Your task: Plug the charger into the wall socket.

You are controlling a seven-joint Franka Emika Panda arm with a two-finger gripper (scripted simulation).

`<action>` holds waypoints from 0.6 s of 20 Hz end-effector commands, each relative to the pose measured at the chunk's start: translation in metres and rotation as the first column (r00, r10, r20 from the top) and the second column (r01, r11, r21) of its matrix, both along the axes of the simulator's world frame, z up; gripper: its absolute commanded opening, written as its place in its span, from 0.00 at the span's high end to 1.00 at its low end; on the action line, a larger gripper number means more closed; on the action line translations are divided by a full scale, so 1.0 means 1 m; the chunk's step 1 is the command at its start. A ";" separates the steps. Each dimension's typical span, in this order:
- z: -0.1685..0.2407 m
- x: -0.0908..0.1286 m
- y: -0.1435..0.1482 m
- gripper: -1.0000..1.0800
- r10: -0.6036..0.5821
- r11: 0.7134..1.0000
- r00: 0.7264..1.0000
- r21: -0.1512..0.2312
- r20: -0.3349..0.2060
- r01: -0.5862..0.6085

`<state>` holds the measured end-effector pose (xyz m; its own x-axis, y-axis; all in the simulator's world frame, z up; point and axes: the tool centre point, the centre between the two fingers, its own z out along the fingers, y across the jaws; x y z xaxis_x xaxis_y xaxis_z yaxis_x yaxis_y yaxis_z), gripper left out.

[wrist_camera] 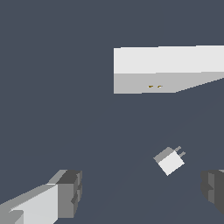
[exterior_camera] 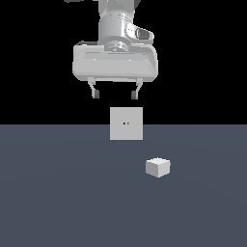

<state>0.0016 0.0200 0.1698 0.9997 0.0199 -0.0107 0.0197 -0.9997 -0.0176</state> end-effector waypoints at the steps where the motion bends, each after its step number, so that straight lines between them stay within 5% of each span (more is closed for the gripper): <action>1: 0.000 0.000 0.000 0.04 0.000 1.000 1.000 0.000 0.000 0.000; 12: -0.009 -0.003 -0.008 0.04 -0.075 0.997 0.996 -0.016 0.037 0.076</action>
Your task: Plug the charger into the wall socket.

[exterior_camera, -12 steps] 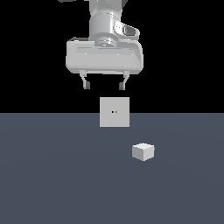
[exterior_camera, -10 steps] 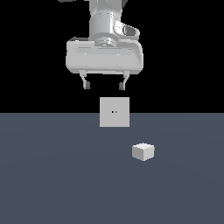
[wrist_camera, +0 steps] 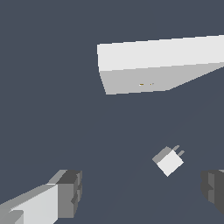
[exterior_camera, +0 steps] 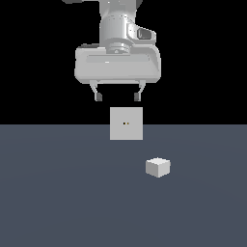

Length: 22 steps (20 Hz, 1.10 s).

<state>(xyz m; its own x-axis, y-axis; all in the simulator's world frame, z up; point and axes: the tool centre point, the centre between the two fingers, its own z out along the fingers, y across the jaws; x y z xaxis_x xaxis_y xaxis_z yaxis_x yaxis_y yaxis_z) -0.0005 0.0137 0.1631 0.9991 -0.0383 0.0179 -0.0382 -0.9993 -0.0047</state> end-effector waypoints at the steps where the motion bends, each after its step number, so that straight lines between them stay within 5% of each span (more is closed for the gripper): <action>1: -0.004 -0.001 -0.003 0.04 -0.032 0.999 0.999 -0.007 0.015 0.032; 10: -0.023 -0.009 -0.021 0.04 -0.196 0.979 0.976 -0.035 0.100 0.200; 22: -0.050 -0.021 -0.044 0.04 -0.399 0.907 0.891 -0.050 0.217 0.418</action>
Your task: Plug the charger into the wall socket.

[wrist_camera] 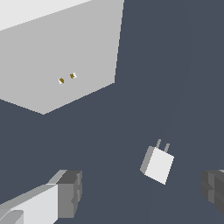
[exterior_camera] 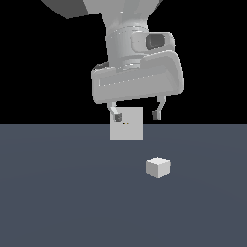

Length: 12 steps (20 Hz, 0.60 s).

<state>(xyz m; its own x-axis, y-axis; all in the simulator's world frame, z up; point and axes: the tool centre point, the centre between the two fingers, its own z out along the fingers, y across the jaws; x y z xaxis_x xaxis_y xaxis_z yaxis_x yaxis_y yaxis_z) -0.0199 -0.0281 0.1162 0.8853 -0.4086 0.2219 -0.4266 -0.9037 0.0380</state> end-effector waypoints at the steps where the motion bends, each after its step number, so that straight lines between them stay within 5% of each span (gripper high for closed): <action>1: -0.005 -0.002 -0.004 0.04 -0.044 0.999 0.999 -0.009 0.022 0.044; 12: -0.026 -0.014 -0.022 0.04 -0.222 0.973 0.968 -0.043 0.114 0.228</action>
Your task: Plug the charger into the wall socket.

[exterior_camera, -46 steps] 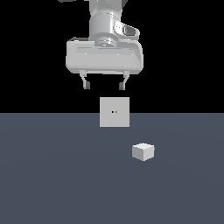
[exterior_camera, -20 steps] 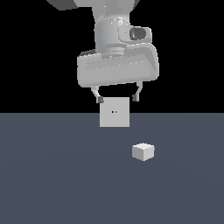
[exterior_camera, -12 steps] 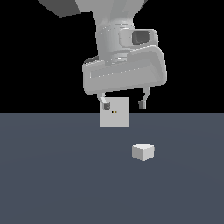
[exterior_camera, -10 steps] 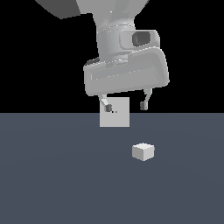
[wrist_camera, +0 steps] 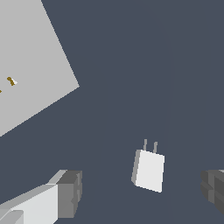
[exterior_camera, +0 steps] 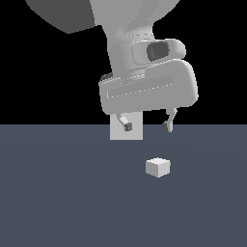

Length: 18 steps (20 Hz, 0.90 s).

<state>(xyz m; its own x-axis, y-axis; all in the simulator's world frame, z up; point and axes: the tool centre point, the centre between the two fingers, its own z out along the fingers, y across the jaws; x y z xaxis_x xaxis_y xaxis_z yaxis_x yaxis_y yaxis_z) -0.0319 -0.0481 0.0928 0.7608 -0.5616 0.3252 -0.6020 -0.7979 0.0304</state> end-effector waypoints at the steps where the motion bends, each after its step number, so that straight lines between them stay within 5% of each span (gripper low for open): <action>1: -0.005 -0.003 -0.004 0.04 -0.043 0.999 0.999 -0.011 0.021 0.043; 18: -0.029 -0.016 -0.022 0.04 -0.231 0.970 0.966 -0.048 0.114 0.238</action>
<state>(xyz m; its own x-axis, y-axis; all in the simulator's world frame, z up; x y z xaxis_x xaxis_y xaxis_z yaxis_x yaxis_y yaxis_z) -0.0472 -0.0692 0.0650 0.5774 -0.6924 0.4327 -0.7687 -0.6397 0.0020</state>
